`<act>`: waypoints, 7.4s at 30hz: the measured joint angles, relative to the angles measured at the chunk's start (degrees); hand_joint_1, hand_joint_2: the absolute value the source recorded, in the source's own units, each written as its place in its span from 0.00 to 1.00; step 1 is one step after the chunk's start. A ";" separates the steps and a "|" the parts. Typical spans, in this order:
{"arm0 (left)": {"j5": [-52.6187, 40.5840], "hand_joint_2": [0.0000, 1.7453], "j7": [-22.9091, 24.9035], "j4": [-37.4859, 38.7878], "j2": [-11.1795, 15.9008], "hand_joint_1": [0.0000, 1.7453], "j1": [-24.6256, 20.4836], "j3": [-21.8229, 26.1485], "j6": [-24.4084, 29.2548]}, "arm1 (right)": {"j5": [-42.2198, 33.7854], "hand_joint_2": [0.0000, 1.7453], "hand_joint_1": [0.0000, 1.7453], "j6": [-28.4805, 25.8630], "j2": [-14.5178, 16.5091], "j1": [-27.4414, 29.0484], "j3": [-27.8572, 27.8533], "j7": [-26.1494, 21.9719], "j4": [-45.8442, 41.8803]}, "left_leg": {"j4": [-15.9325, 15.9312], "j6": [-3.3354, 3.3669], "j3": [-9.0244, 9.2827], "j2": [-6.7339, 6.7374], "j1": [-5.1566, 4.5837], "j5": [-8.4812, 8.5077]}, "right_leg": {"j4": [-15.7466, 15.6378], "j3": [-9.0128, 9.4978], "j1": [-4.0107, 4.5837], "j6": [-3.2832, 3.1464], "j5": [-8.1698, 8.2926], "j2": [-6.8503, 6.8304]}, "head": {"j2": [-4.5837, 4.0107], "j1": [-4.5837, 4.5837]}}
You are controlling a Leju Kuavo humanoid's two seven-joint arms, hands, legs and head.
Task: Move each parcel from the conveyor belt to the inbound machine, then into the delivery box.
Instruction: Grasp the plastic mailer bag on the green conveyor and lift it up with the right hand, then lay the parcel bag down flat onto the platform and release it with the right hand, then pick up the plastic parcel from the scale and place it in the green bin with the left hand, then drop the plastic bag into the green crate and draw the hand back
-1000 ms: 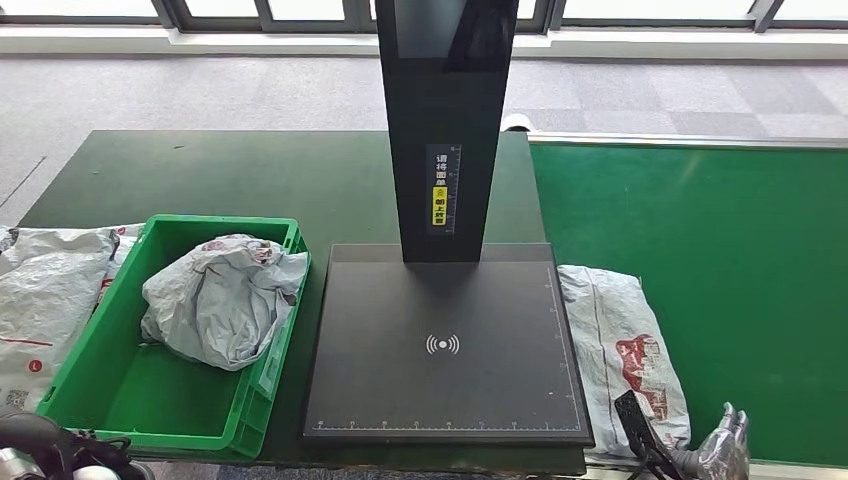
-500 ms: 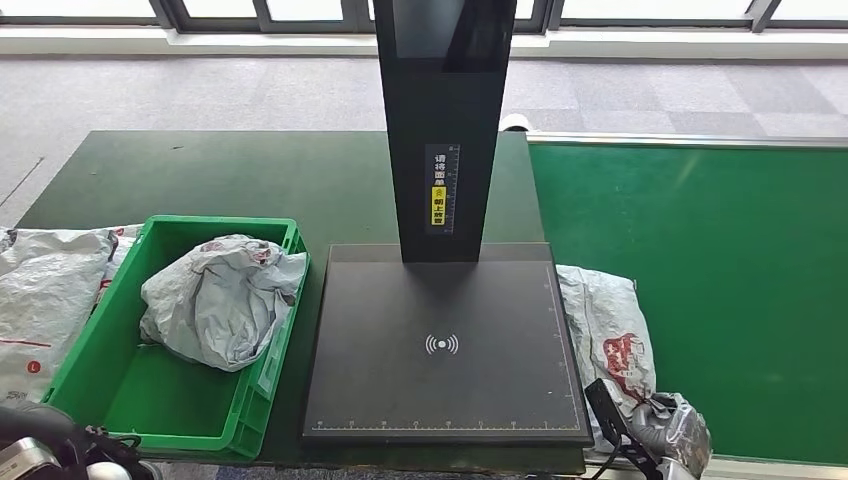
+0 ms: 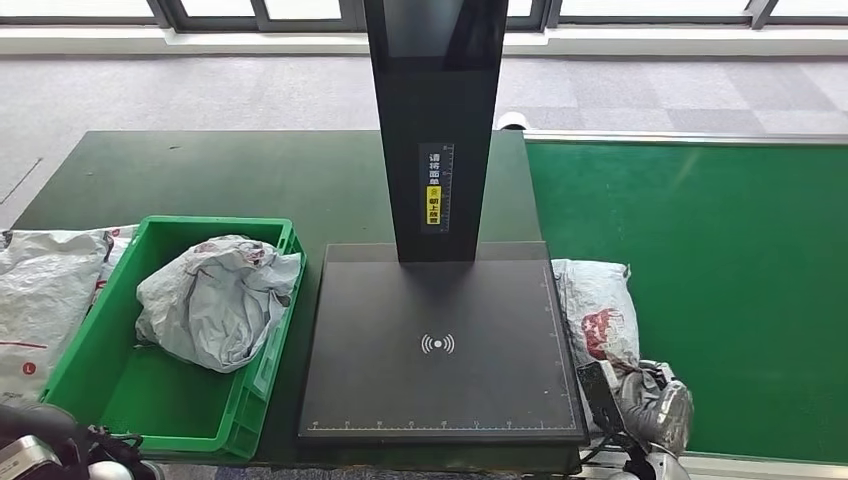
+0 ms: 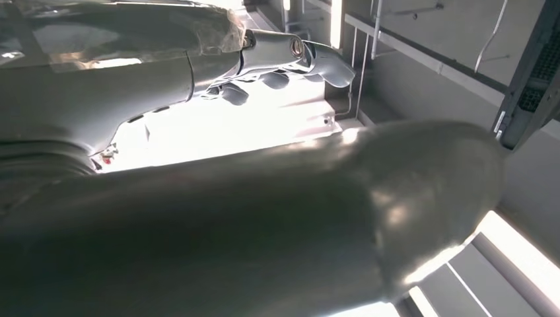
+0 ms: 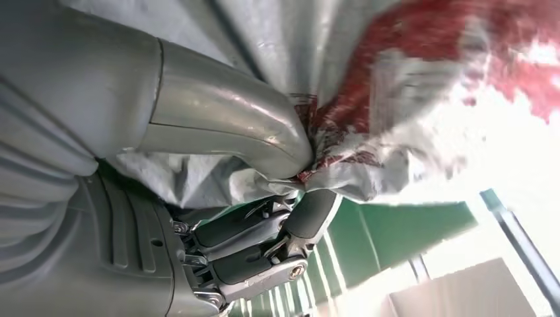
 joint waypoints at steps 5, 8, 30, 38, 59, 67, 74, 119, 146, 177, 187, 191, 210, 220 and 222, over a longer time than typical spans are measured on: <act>0.36 0.00 0.00 -0.28 0.00 0.00 0.03 0.00 -0.01 | -4.95 1.00 1.00 -1.72 0.12 1.37 2.22 -2.17 -6.65 | 0.01 0.01 -0.02 -0.01 -0.03 0.00 | -0.01 0.00 0.00 0.01 0.00 -0.04 | 0.00 0.00; 0.55 0.00 0.00 -0.30 0.00 0.00 0.03 0.00 0.00 | -10.11 1.00 1.00 -4.27 0.16 2.93 3.61 -4.81 -10.21 | 0.03 0.04 -0.05 -0.11 -0.08 0.01 | -0.01 0.01 -0.01 0.02 0.00 -0.14 | 0.00 -0.01; 0.44 0.00 0.00 -0.46 0.00 0.00 0.04 0.00 -0.01 | -30.98 1.00 1.00 12.13 0.14 12.34 31.15 -10.83 -32.91 | 0.03 0.07 -0.06 -0.10 -0.08 0.07 | -0.01 0.03 0.01 0.02 0.02 -0.21 | 0.00 -0.01; 0.10 0.00 0.00 0.25 0.00 0.00 -0.04 -0.02 -0.01 | -32.26 1.00 1.00 16.24 -0.54 10.18 34.20 -8.65 -27.36 | 0.05 0.08 -0.08 -0.14 -0.09 0.07 | -0.01 0.02 0.01 0.02 0.02 -0.22 | 0.00 -0.01; -2.33 0.00 0.00 2.33 0.00 0.00 -0.30 -0.03 -0.01 | -33.13 1.00 0.00 19.41 -1.26 6.36 35.68 -8.72 -16.06 | 0.06 0.08 -0.06 -0.12 -0.08 0.07 | -0.02 0.01 0.01 0.03 0.03 -0.21 | 0.00 -0.01; -0.47 0.00 0.01 5.54 0.04 0.00 -0.65 -0.16 -0.01 | -37.78 1.00 0.00 23.59 -1.86 4.12 36.16 -11.11 -11.19 | 0.07 0.08 -0.07 -0.11 -0.08 0.07 | -0.02 0.00 0.01 0.04 0.04 -0.21 | 0.00 -0.01; -1.58 0.00 0.20 8.17 0.07 0.00 -0.95 -0.33 -0.01 | -41.17 1.00 0.00 27.72 -2.55 3.53 37.41 -11.32 -10.16 | 0.07 0.08 -0.07 -0.11 -0.08 0.07 | -0.02 -0.01 0.01 0.04 0.04 -0.21 | 0.00 -0.01; -17.90 0.50 9.28 26.67 4.28 0.00 -6.71 -27.21 -29.06 | -44.44 1.00 0.00 37.98 -7.96 20.14 43.27 -21.01 -47.51 | 0.20 0.14 -0.17 -0.18 -0.10 0.04 | -0.06 -0.02 0.00 0.11 0.08 -0.27 | 0.00 -0.01; -30.25 1.00 14.20 70.29 0.19 0.00 -26.60 -43.19 -29.34 | -47.79 1.00 0.00 41.07 -8.46 16.77 43.36 -21.50 -48.44 | 0.25 0.31 -0.30 -0.15 -0.12 0.14 | -0.08 -0.10 -0.02 0.30 0.25 -0.28 | 0.00 0.01; -38.60 1.00 24.52 76.05 0.41 1.00 -28.74 -41.34 -13.56 | -46.87 1.00 0.00 41.71 -8.84 12.98 43.39 -21.50 -44.69 | 0.25 0.41 -0.35 -0.22 -0.11 0.24 | -0.07 -0.05 -0.01 0.35 0.30 -0.32 | 0.00 0.01; -37.02 1.00 23.93 73.21 0.97 1.00 -27.28 -39.79 -10.85 | -46.84 1.00 0.00 40.90 -8.84 13.19 43.39 -21.50 -44.48 | 0.25 0.41 -0.38 -0.23 -0.12 0.24 | -0.07 -0.09 -0.03 0.35 0.31 -0.32 | 0.00 0.01; -33.56 1.00 20.59 65.97 1.92 1.00 -23.76 -37.99 -4.45 | -46.97 1.00 0.00 39.63 -8.85 14.76 43.39 -21.52 -44.50 | 0.25 0.41 -0.50 -0.21 -0.11 0.24 | -0.06 -0.21 -0.02 0.35 0.30 -0.32 | 0.00 0.02; -1.79 1.00 0.08 1.08 1.37 1.00 -1.00 -15.27 -0.63 | -52.85 1.00 0.00 31.60 -14.48 17.57 48.33 -21.51 -44.47 | 0.24 0.42 -0.76 -0.24 -0.10 0.23 | -0.07 -0.45 -0.01 0.33 0.27 -0.36 | 0.00 -0.01; 0.52 1.00 2.10 12.86 2.57 1.00 -4.99 -7.03 -2.75 | -49.89 1.00 0.00 32.94 -14.52 18.21 48.63 -21.52 -44.47 | 0.25 0.41 -0.69 -0.28 -0.10 0.28 | -0.07 -0.40 -0.01 0.33 0.35 -0.40 | 0.00 -0.01; 0.52 1.00 2.08 14.64 2.77 1.00 -5.58 -6.52 -2.83 | -49.80 1.00 0.00 33.05 -14.49 18.40 48.63 -21.52 -44.48 | 0.26 0.41 -0.69 -0.27 -0.10 0.28 | -0.07 -0.41 -0.01 0.33 0.35 -0.39 | 0.00 -0.01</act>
